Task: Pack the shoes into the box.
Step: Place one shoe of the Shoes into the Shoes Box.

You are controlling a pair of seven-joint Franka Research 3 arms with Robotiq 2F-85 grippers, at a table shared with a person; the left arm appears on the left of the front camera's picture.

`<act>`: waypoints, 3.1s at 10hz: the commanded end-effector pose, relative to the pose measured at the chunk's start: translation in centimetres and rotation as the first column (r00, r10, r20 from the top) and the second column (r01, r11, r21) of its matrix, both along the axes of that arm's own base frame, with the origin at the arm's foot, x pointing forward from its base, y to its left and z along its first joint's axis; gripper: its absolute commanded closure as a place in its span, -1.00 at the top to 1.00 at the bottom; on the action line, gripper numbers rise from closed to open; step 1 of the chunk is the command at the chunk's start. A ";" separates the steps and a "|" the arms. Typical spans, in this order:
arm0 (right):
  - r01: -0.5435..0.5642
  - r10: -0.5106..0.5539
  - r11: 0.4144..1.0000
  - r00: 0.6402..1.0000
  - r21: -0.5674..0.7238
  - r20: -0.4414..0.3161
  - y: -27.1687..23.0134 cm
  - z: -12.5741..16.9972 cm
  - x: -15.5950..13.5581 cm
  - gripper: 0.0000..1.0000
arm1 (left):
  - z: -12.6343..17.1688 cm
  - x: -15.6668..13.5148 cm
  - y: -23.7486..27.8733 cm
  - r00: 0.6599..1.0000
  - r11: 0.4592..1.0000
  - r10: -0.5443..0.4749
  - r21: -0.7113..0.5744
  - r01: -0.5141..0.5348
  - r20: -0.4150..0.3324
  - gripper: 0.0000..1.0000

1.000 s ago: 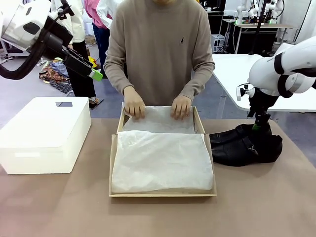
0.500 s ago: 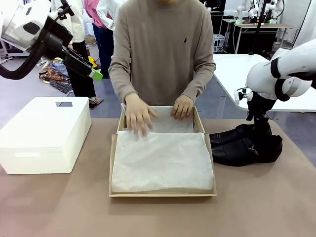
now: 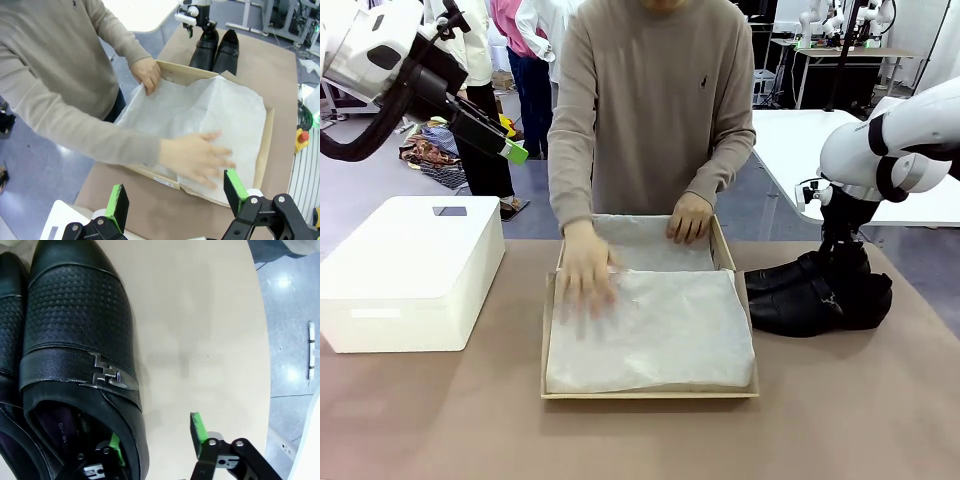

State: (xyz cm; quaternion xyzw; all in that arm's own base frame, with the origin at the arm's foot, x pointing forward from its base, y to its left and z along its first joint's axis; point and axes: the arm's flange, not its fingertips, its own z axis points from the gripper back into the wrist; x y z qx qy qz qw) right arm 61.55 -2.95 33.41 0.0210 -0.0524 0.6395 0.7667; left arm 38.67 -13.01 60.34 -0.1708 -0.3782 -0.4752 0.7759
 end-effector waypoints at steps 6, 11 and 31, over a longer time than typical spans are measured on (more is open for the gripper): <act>-0.008 0.007 1.000 0.999 -0.015 -0.041 0.0 0.5 0.8 -1.00 | -0.4 0.0 0.2 1.000 1.000 -0.022 -0.010 0.022 0.009 1.00; 0.165 -0.164 0.986 0.985 0.017 -0.052 -1.0 3.5 1.4 -1.00 | -0.4 0.0 0.2 1.000 1.000 -0.022 -0.010 0.022 0.009 1.00; 0.156 -0.162 0.986 0.981 -0.063 -0.106 10.7 18.0 -4.3 -1.00 | -0.4 0.0 0.2 1.000 1.000 -0.022 -0.010 0.022 0.009 1.00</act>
